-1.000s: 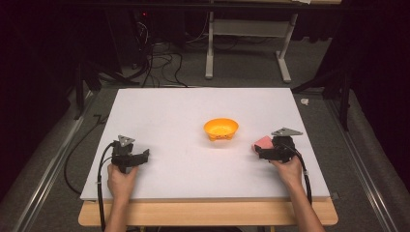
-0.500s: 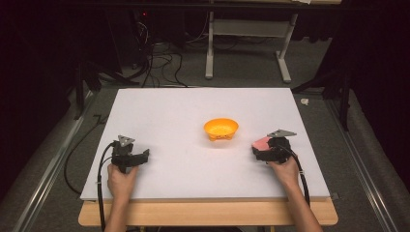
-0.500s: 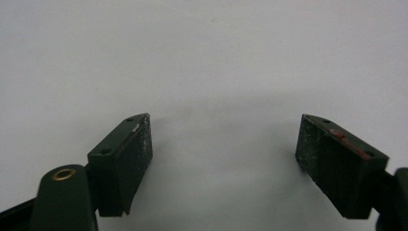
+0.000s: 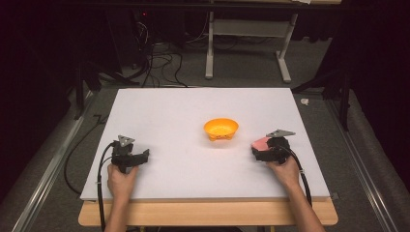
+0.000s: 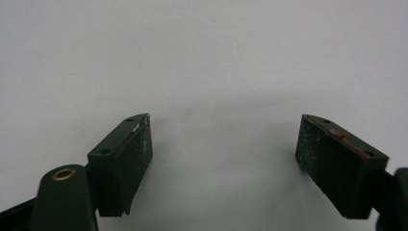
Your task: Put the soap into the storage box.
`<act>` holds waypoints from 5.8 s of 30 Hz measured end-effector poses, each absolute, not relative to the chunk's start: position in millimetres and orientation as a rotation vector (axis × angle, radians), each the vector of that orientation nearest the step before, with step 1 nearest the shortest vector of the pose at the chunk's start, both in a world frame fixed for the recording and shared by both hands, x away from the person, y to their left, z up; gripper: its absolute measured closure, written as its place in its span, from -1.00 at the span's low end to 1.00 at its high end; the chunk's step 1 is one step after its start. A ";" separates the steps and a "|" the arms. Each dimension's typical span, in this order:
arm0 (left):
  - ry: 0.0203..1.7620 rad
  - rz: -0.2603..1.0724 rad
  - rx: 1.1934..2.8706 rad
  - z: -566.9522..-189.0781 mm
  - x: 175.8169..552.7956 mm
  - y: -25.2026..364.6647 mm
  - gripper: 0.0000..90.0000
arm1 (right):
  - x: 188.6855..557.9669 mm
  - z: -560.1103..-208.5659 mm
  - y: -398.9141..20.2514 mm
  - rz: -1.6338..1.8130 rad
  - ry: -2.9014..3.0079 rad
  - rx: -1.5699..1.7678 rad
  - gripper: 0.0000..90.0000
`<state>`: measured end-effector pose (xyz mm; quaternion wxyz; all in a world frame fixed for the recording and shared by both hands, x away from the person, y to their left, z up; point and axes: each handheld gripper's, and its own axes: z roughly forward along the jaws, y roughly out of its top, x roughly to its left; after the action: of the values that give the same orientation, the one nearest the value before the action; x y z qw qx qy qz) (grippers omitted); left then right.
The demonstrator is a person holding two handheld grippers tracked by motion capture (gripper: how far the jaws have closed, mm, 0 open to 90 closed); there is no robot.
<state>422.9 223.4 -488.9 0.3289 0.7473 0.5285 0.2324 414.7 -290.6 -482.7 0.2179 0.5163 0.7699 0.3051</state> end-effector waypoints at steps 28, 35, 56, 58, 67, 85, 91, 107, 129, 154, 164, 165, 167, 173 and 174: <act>1.384 0.607 1.955 -488.8 423.0 223.5 -0.54 | 402.7 -446.9 -271.6 1.006 2.114 1.409 -0.70; 1.384 0.607 1.955 -488.9 423.0 223.5 -0.54 | 406.8 -428.4 -259.0 1.079 2.132 1.422 -0.70; 1.384 0.608 1.953 -489.0 423.1 223.5 -0.54 | 421.9 -410.5 -226.8 1.076 2.172 1.399 -0.70; 1.384 0.608 1.953 -489.0 423.1 223.5 -0.54 | 422.9 -409.6 -224.6 1.086 2.175 1.393 -0.70; 1.384 0.608 1.953 -489.0 423.1 223.5 -0.54 | 430.4 -407.0 -214.7 1.079 2.201 1.399 -0.70; 1.384 0.607 1.953 -489.0 423.1 223.7 -0.54 | 449.9 -404.4 -194.3 1.035 2.244 1.427 -0.70; 1.384 0.607 1.953 -489.0 423.1 223.7 -0.54 | 460.5 -406.2 -184.8 1.000 2.268 1.456 -0.70; 1.383 0.608 1.953 -489.0 423.0 223.5 -0.54 | 478.7 -411.0 -169.1 0.956 2.286 1.520 -0.70; 1.373 0.606 1.960 -488.6 422.7 223.7 -0.51 | 491.0 -425.4 -162.3 0.905 2.280 1.604 -0.70; 1.376 0.605 1.958 -488.7 422.6 223.5 -0.51 | 492.9 -427.8 -161.3 0.906 2.276 1.648 -0.70; 1.374 0.606 1.960 -488.6 422.7 223.7 -0.51 | 493.6 -427.1 -163.0 0.919 2.256 1.659 -0.71; 1.374 0.606 1.960 -488.6 422.7 223.6 -0.51 | 493.6 -427.1 -163.0 0.922 2.252 1.658 -0.71; 1.374 0.606 1.960 -488.6 422.7 223.7 -0.51 | 493.6 -427.1 -162.4 0.917 2.245 1.650 -0.71; 1.374 0.606 1.961 -488.6 422.6 223.7 -0.51 | 492.5 -425.7 -162.2 0.922 2.233 1.643 -0.72; 1.374 0.606 1.961 -488.6 422.6 223.7 -0.51 | 492.5 -425.7 -162.2 0.922 2.233 1.643 -0.72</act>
<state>422.6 223.7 -488.6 0.3297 0.7495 0.5253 0.2317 492.5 -162.2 -425.7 0.1098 0.5589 0.7597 0.3137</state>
